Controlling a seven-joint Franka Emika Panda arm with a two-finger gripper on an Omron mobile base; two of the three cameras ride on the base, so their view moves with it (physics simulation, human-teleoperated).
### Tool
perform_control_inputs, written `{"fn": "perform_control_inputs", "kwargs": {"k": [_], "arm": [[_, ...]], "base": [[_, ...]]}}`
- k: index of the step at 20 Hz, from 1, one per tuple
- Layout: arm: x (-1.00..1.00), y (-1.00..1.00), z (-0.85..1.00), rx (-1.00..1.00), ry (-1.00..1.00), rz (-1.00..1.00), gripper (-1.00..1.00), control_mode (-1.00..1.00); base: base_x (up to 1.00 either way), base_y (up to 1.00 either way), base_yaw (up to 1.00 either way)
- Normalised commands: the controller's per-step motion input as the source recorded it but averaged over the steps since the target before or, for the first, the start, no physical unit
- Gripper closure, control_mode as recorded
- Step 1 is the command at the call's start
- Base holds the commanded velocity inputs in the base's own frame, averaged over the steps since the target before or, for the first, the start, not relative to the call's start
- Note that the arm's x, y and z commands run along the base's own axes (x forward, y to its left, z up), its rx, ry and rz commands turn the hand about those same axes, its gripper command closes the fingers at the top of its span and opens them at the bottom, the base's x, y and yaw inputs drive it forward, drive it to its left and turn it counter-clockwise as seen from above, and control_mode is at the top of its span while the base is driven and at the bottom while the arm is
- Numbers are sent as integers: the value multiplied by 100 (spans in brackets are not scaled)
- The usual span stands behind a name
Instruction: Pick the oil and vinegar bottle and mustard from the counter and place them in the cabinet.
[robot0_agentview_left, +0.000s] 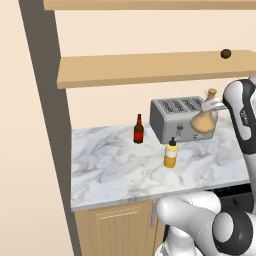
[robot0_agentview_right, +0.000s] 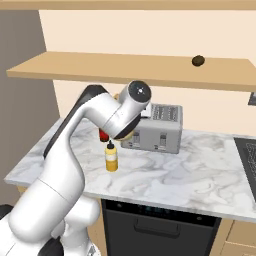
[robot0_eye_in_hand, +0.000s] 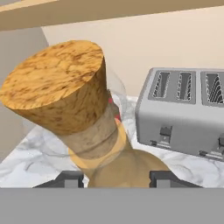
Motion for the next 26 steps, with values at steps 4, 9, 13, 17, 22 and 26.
{"fn": "perform_control_inputs", "kwargs": {"k": [4, 9, 13, 17, 22, 26], "arm": [[-10, 30, 51, 16, 0, -15, 100, -100], [-1, 26, 48, 9, 0, -12, 100, -100], [-1, 24, 50, 0, 0, -3, 100, -100], [-9, 25, 58, 0, 0, -1, 100, -100], [-3, 17, 53, 0, 0, 0, 100, -100], [0, 8, 49, 0, -1, 0, 100, -100]], "base": [[0, 0, 0], [0, 0, 0], [0, 0, 0], [0, 0, 0], [0, 0, 0], [0, 0, 0]]}}
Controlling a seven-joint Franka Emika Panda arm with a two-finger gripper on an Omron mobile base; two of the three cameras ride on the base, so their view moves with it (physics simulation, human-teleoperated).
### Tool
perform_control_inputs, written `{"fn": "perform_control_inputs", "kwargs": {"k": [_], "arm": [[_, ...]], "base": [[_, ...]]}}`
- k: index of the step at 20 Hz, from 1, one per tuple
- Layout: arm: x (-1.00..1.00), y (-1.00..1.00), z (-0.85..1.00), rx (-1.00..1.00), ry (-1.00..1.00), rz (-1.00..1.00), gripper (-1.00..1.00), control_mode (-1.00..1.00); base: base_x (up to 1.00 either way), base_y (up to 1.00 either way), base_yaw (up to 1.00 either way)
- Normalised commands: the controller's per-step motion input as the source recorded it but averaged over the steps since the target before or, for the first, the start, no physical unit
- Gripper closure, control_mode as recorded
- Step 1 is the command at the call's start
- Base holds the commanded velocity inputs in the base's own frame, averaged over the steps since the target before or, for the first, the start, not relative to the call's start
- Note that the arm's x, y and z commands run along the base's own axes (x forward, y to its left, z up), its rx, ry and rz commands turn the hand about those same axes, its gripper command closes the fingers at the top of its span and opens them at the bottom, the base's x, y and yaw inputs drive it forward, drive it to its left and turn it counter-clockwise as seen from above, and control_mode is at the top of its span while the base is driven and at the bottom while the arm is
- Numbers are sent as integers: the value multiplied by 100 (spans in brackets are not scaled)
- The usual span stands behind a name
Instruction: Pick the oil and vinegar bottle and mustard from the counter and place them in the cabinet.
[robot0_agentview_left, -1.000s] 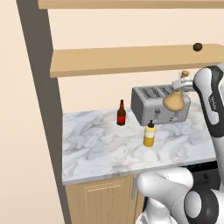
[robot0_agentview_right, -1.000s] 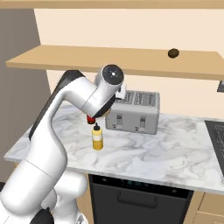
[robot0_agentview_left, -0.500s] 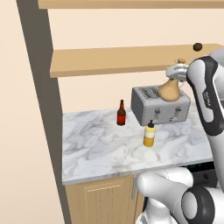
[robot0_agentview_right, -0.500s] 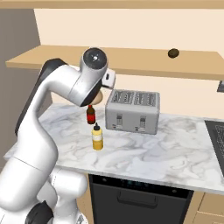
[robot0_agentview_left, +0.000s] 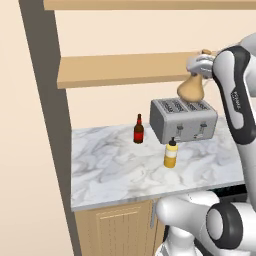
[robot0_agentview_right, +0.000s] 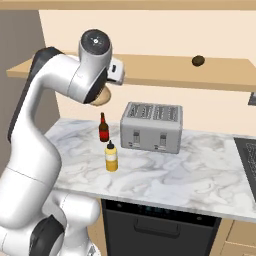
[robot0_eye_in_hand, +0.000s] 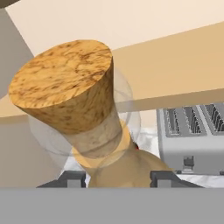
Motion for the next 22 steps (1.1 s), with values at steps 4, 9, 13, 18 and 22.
{"fn": "perform_control_inputs", "kwargs": {"k": [4, 9, 13, 18, 22], "arm": [[0, 7, 38, 0, -7, -2, 100, -100], [0, 6, 26, 0, -12, -5, 100, -100], [3, 3, 16, 0, -12, -5, 100, -100], [11, 1, 2, 0, -5, -6, 100, -100], [23, 0, -3, 0, 0, -2, 100, -100]], "base": [[0, 0, 0], [0, 0, 0], [0, 0, 0], [0, 0, 0], [0, 0, 0]]}}
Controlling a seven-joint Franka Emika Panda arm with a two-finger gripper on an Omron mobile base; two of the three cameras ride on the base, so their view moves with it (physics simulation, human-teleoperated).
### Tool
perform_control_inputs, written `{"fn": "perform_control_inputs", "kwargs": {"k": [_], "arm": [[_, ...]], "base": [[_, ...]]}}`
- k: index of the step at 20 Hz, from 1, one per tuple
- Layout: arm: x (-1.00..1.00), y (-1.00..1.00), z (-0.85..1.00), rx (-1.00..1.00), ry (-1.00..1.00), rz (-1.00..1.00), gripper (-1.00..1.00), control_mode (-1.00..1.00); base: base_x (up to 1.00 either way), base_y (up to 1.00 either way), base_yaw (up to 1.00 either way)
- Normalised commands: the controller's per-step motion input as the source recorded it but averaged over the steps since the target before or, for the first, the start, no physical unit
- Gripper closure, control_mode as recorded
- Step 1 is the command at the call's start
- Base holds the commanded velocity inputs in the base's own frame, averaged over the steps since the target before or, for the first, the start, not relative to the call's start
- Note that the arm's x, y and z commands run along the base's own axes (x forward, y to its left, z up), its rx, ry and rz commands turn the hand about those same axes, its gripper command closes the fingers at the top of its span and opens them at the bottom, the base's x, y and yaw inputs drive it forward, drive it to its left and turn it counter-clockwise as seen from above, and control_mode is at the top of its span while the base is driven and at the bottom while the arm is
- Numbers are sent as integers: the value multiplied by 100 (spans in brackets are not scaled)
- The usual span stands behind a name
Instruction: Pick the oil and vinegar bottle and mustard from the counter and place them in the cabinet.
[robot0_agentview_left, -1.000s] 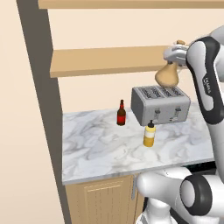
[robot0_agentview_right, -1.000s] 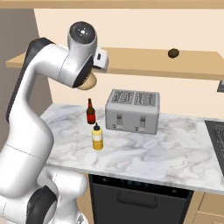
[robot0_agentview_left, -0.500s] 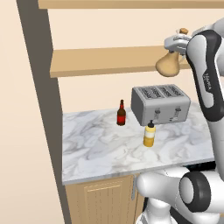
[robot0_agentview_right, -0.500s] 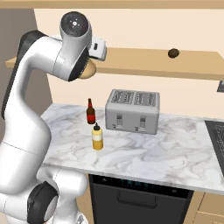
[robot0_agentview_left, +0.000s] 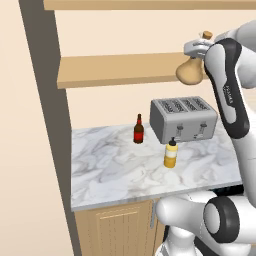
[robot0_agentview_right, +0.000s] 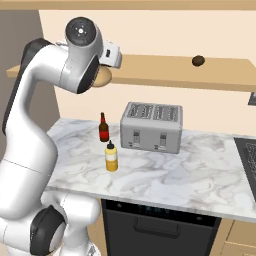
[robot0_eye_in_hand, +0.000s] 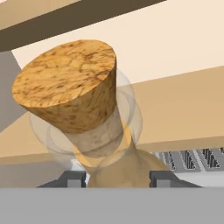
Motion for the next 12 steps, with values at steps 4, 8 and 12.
{"fn": "perform_control_inputs", "kwargs": {"k": [4, 8, 12], "arm": [[27, 0, 0, 0, 0, 0, 100, -100], [27, 0, 0, 0, 0, 0, 100, -100], [26, 0, 0, 0, 0, 0, 100, -100]], "base": [[0, 0, 0], [0, 0, 0], [0, 0, 0]]}}
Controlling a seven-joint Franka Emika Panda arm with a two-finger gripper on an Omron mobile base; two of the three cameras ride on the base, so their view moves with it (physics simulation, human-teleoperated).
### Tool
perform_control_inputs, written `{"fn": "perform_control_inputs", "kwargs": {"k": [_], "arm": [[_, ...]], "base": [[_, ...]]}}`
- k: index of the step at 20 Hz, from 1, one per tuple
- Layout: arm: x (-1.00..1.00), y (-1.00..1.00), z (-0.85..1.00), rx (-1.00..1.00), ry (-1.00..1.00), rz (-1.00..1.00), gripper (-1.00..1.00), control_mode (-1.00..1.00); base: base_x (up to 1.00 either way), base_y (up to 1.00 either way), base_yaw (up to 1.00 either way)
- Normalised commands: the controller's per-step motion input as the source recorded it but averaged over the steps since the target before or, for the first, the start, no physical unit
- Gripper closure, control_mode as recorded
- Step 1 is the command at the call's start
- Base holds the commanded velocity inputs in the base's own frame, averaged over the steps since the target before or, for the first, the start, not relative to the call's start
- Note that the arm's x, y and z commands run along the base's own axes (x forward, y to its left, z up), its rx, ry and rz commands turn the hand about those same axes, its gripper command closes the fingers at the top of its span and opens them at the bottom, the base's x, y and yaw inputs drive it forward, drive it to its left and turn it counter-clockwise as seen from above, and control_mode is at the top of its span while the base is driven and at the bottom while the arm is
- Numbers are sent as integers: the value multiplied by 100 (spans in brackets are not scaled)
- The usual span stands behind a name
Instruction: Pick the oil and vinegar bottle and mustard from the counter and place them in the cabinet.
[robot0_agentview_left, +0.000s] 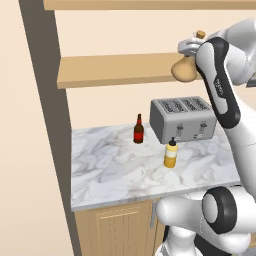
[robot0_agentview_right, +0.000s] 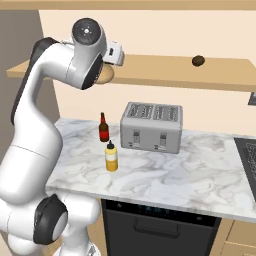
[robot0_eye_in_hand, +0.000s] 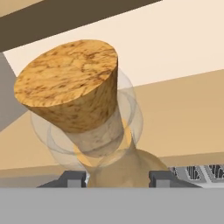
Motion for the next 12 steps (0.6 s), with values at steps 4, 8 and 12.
{"fn": "perform_control_inputs", "kwargs": {"k": [4, 8, 12], "arm": [[19, 0, 0, 0, 0, 0, 100, -100], [14, 0, 0, 0, 0, 0, 100, -100], [9, 0, 0, 0, 0, -1, 100, -100]], "base": [[0, 0, 0], [0, 0, 0], [0, 0, 0]]}}
